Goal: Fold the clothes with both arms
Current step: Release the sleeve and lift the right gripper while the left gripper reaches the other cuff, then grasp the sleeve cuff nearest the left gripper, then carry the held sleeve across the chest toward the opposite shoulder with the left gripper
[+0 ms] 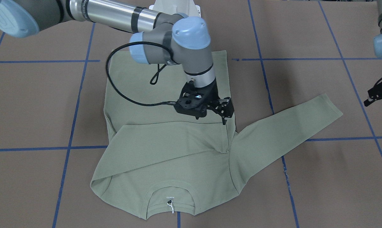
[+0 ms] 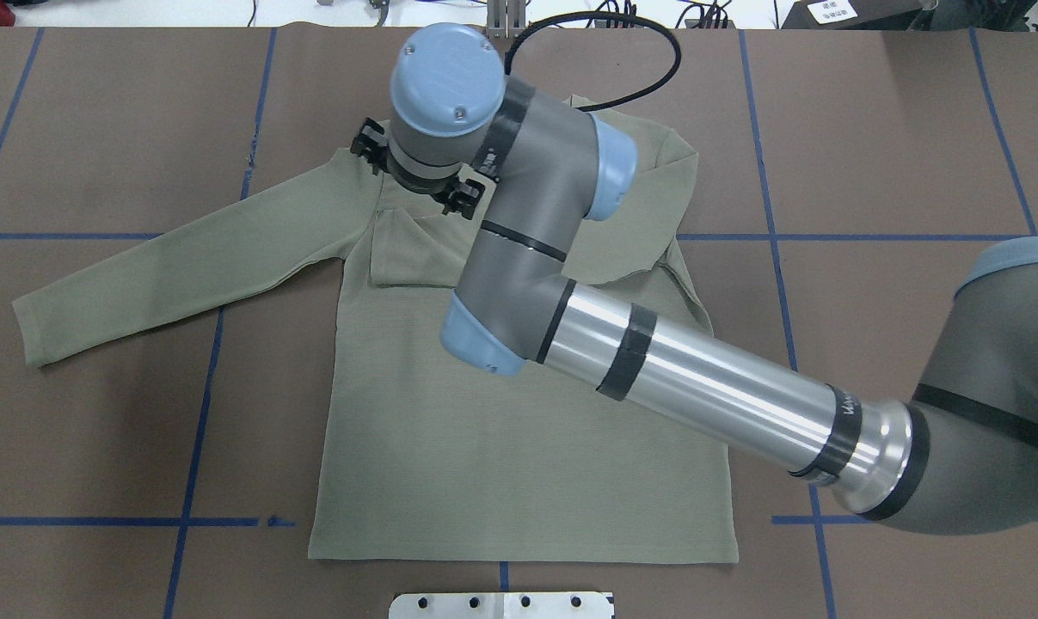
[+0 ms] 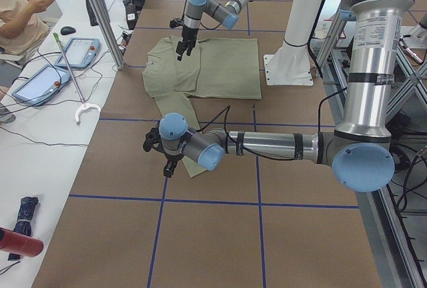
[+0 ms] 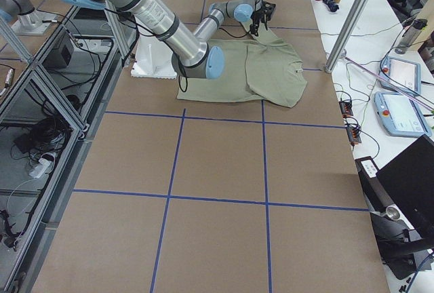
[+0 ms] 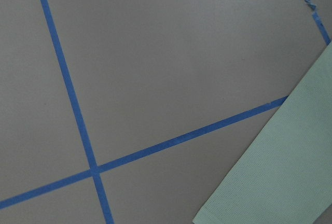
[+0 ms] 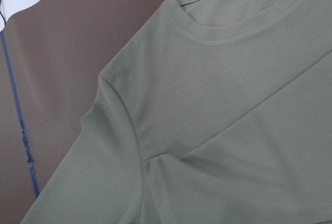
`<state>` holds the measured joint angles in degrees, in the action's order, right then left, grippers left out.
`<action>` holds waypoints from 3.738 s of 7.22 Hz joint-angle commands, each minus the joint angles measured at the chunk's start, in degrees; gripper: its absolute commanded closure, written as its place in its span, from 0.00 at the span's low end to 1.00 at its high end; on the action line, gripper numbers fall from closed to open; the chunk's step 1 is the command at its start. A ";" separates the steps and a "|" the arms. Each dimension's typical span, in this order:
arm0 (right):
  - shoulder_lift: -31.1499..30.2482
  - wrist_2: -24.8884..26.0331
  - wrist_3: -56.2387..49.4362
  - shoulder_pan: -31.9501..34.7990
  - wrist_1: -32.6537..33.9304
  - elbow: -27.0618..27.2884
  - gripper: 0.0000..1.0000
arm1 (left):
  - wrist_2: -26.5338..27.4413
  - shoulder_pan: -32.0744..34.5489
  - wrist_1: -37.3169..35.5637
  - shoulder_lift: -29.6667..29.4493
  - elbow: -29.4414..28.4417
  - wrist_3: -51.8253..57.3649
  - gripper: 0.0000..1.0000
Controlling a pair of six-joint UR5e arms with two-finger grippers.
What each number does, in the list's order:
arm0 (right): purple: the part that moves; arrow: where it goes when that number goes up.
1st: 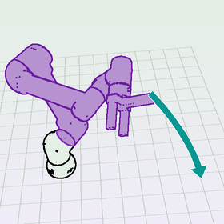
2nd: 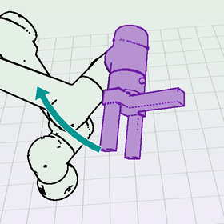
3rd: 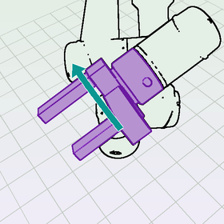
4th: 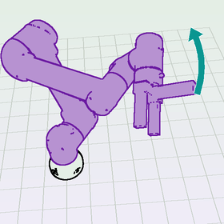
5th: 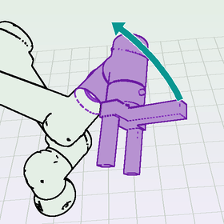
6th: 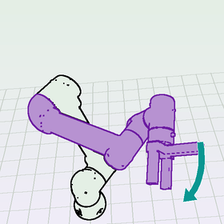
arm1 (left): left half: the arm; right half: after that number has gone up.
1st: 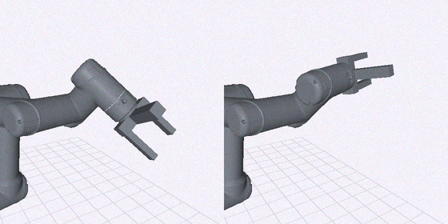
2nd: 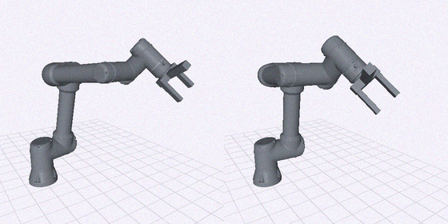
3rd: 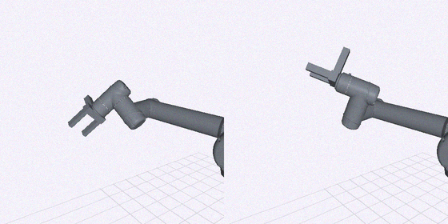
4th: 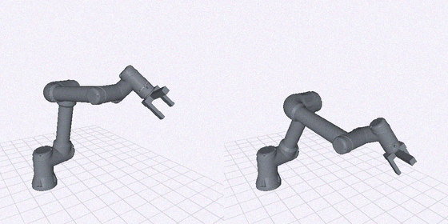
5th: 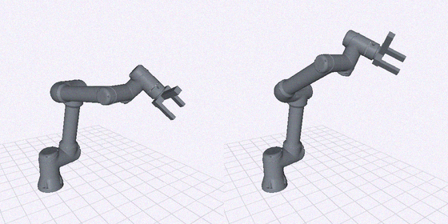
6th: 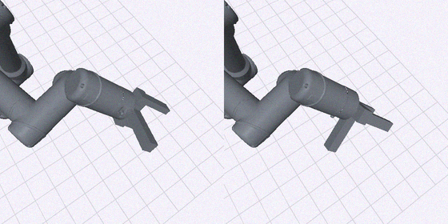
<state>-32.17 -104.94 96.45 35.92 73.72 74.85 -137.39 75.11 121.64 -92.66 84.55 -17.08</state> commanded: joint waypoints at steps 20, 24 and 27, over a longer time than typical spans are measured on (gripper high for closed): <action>-22.23 -6.95 -5.92 5.91 0.28 20.34 0.00 | 0.20 -10.16 4.83 -2.17 -11.25 -6.73 0.58; -22.41 -6.86 -5.39 5.83 0.28 20.60 0.00 | -1.98 -10.16 4.92 -2.17 -9.67 -6.65 1.00; -29.40 -7.82 -8.19 9.59 0.28 25.85 0.00 | -14.56 -10.07 4.56 -2.16 2.94 -12.49 1.00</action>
<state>-57.87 -112.40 89.89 43.53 74.01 98.27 -148.76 65.03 126.11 -94.42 82.52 -25.91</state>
